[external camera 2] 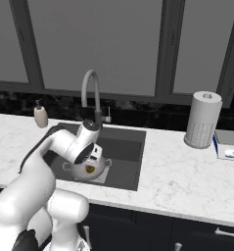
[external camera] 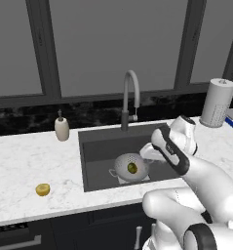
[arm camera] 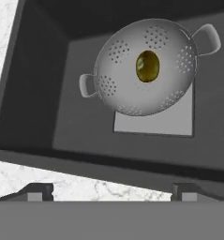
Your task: Put the colander in the sink, put the kiwi, kiwi in the colander, and turn on the sink faucet and pour water over the colander.
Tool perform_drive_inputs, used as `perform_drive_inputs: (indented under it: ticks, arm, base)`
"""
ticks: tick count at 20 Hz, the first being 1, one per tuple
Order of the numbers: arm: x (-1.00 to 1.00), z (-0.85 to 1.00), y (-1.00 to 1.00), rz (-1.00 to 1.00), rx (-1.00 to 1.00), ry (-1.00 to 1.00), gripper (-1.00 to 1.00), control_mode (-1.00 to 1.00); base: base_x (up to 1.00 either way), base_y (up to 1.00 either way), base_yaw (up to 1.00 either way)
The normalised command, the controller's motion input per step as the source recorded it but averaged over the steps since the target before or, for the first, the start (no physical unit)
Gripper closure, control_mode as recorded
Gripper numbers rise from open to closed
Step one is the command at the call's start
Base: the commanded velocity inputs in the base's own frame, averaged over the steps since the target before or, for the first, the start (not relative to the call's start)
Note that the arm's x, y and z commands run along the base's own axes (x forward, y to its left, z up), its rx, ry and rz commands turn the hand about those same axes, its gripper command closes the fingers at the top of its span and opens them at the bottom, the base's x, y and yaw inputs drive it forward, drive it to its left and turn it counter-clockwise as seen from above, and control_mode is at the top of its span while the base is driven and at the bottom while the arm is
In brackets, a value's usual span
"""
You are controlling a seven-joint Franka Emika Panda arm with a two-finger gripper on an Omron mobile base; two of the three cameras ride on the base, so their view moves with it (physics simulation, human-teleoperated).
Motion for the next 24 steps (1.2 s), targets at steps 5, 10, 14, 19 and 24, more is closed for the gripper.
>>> perform_drive_inputs:
  ticks: [5,10,14,19,24]
  arm:
    - [-0.61,0.6,0.2,0.0,0.0,-0.04,-1.0,-1.0]
    - [-0.51,0.49,0.49,-0.03,0.0,-0.17,-1.0,-1.0]
    - [-0.11,0.37,0.82,-0.18,0.0,-0.09,-1.0,-1.0]
    - [-0.08,0.38,0.86,-0.07,0.0,0.0,-1.0,-1.0]
    - [-0.23,0.17,0.89,-0.01,0.0,0.02,-1.0,-1.0]
  base:
    - [0.0,0.0,0.0]
    - [0.0,0.0,0.0]
    - [0.0,0.0,0.0]
    - [0.0,0.0,0.0]
    - [0.0,0.0,0.0]
